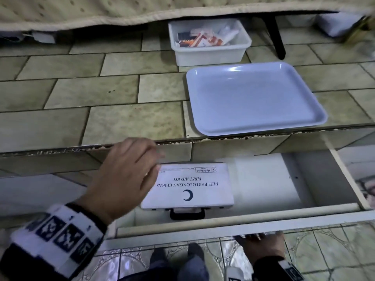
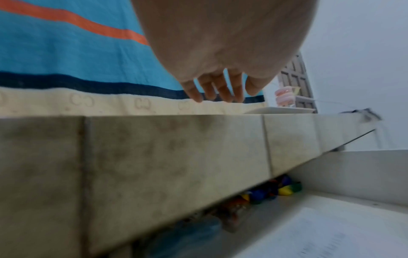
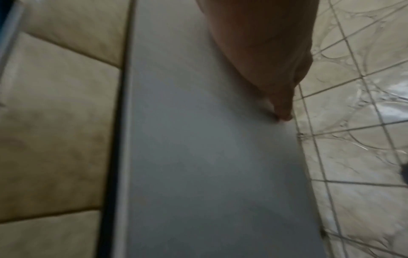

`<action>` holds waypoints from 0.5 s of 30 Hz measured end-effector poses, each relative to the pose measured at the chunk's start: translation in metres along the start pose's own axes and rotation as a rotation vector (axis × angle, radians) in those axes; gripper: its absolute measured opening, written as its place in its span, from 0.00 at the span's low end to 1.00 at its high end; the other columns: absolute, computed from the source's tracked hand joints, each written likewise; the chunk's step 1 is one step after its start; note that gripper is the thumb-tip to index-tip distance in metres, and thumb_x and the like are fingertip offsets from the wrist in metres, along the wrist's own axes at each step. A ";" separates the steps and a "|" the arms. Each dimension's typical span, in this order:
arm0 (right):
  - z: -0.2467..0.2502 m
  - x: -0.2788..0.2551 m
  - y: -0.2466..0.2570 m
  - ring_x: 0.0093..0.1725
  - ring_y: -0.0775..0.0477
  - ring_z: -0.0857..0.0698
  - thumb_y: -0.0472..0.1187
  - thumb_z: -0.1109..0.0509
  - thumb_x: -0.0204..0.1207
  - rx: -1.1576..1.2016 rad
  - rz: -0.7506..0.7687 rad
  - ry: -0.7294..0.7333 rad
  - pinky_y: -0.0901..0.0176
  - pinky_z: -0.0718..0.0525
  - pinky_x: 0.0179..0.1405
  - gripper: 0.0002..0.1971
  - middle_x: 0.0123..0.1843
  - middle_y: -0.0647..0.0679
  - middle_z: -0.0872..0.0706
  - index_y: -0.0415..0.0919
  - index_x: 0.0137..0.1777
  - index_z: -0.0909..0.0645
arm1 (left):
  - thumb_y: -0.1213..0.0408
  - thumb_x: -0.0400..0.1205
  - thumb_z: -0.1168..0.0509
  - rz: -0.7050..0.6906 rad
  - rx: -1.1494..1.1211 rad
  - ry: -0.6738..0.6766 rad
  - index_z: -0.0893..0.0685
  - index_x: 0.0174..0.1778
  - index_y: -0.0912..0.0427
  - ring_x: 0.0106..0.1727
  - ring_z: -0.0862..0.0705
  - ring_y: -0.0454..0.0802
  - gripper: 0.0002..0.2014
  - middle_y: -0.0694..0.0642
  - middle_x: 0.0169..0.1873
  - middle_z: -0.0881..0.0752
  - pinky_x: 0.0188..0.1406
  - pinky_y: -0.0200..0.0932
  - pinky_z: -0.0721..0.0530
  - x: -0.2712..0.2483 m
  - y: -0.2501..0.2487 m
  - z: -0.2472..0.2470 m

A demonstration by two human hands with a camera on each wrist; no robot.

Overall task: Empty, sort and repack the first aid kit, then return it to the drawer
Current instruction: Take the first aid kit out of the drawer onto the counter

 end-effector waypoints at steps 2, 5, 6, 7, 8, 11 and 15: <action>0.007 -0.011 0.027 0.61 0.46 0.22 0.50 0.45 0.80 -0.030 0.163 -0.054 0.46 0.29 0.69 0.12 0.47 0.46 0.20 0.49 0.42 0.23 | 0.54 0.81 0.47 0.083 -0.113 0.094 0.19 0.42 0.54 0.40 0.22 0.49 0.13 0.47 0.37 0.20 0.41 0.49 0.26 -0.012 -0.014 -0.013; 0.009 -0.024 0.058 0.68 0.49 0.26 0.44 0.41 0.74 -0.330 0.675 -0.215 0.56 0.28 0.70 0.08 0.63 0.44 0.25 0.57 0.44 0.20 | 0.53 0.84 0.44 0.533 -0.406 0.426 0.20 0.52 0.55 0.39 0.21 0.40 0.12 0.44 0.39 0.20 0.41 0.40 0.28 -0.022 -0.002 -0.047; 0.007 -0.033 0.065 0.67 0.48 0.26 0.44 0.39 0.70 -0.422 0.849 -0.268 0.54 0.28 0.71 0.10 0.66 0.42 0.27 0.60 0.46 0.20 | 0.53 0.83 0.41 0.655 -0.434 0.526 0.22 0.59 0.56 0.45 0.19 0.43 0.13 0.48 0.47 0.18 0.44 0.37 0.28 -0.023 0.007 -0.059; 0.003 -0.041 0.072 0.66 0.46 0.25 0.45 0.37 0.67 -0.497 0.995 -0.302 0.50 0.27 0.72 0.13 0.66 0.41 0.27 0.63 0.48 0.19 | 0.54 0.83 0.39 0.724 -0.427 0.601 0.24 0.65 0.58 0.53 0.19 0.47 0.18 0.53 0.55 0.18 0.47 0.37 0.28 -0.024 0.016 -0.070; -0.006 -0.051 0.076 0.64 0.44 0.24 0.45 0.37 0.65 -0.587 1.108 -0.291 0.47 0.26 0.70 0.15 0.63 0.42 0.25 0.62 0.50 0.19 | 0.54 0.82 0.38 0.748 -0.396 0.647 0.25 0.67 0.60 0.58 0.19 0.51 0.20 0.56 0.60 0.19 0.49 0.37 0.29 -0.025 0.023 -0.078; -0.055 -0.064 0.072 0.50 0.44 0.20 0.45 0.35 0.70 -1.140 1.035 0.092 0.54 0.25 0.52 0.07 0.55 0.42 0.17 0.49 0.46 0.17 | 0.56 0.82 0.39 0.747 -0.270 0.745 0.25 0.63 0.65 0.60 0.19 0.56 0.19 0.61 0.60 0.18 0.47 0.38 0.27 -0.022 0.035 -0.093; -0.115 -0.041 0.052 0.42 0.44 0.17 0.55 0.36 0.79 -2.090 0.149 0.353 0.60 0.24 0.40 0.19 0.45 0.40 0.18 0.37 0.44 0.22 | 0.53 0.82 0.41 0.753 -0.357 0.975 0.25 0.66 0.60 0.56 0.17 0.52 0.20 0.58 0.60 0.16 0.54 0.41 0.21 -0.016 0.035 -0.098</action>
Point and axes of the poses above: each hand's wrist, its own x-axis towards the middle knuckle, its own z-axis out of the back of the hand, y = z × x, the point moved 1 cm from there along x, towards the middle knuckle
